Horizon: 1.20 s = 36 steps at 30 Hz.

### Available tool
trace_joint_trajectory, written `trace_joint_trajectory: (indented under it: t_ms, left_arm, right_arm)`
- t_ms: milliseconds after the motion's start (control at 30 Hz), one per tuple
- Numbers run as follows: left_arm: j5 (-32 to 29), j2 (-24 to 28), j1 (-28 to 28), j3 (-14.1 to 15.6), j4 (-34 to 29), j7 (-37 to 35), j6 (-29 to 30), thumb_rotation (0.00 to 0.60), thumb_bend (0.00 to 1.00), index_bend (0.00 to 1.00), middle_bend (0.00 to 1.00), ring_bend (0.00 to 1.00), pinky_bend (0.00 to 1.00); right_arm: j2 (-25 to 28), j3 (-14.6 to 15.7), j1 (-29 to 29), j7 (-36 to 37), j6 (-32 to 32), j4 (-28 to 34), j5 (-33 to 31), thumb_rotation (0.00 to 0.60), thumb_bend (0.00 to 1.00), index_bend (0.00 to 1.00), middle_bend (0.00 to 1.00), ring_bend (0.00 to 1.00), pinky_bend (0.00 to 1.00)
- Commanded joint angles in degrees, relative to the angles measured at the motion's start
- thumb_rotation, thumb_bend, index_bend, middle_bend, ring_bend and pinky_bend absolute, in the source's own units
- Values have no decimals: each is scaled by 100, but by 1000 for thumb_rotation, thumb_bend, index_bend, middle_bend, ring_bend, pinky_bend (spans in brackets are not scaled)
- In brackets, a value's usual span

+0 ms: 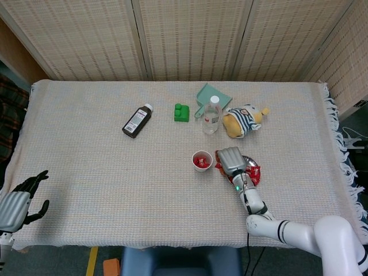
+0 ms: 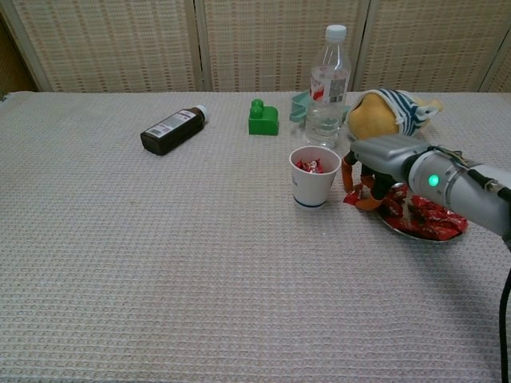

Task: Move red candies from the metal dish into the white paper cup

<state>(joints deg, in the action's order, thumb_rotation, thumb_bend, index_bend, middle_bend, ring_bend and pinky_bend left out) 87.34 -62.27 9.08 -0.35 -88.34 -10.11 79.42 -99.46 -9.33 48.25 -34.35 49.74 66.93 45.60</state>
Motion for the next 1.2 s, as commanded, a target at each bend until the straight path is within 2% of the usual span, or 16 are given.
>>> trace_joint_trajectory:
  t_ms: [33, 233, 433, 633, 733, 900, 1033, 1200]
  left_arm:
    - [-1, 3, 0, -2, 0, -3, 1, 600, 464, 25, 162, 143, 274]
    - [19, 5, 2, 7, 0, -6, 5, 600, 465, 25, 162, 143, 274]
    - [36, 6, -11, 13, -9, 4, 34, 600, 465, 25, 161, 144, 274]
    - [75, 16, -31, 21, -34, 11, 93, 600, 465, 24, 161, 144, 274]
    - [109, 23, -45, 31, -56, 19, 130, 600, 464, 23, 161, 143, 274]
    - [124, 24, -39, 32, -56, 12, 131, 600, 464, 23, 161, 144, 274]
    - [135, 19, -30, 36, -59, 17, 122, 600, 465, 24, 161, 144, 274]
    - [114, 23, -39, 32, -48, 6, 127, 600, 465, 24, 161, 144, 275]
  right_arm:
    - [-16, -7, -2, -26, 20, -22, -12, 600, 220, 519, 877, 804, 1000]
    - [-20, -29, -25, -80, 86, -26, -37, 600, 227, 573, 878, 810, 1000]
    - [158, -77, -116, 17, 274, 237, 97, 600, 322, 620, 878, 817, 1000]
    - [625, -166, -299, 138, 684, 926, 330, 600, 333, 631, 877, 819, 1000]
    - [917, -328, -411, 366, 933, 1415, 470, 600, 333, 631, 878, 820, 1000]
    - [1246, -568, -424, 683, 969, 2068, 606, 600, 333, 631, 877, 825, 1000]
    - [1177, -607, -288, 617, 929, 2204, 655, 600, 334, 630, 878, 825, 1000]
    - [818, -581, -30, 426, 731, 1910, 490, 600, 330, 594, 878, 825, 1000]
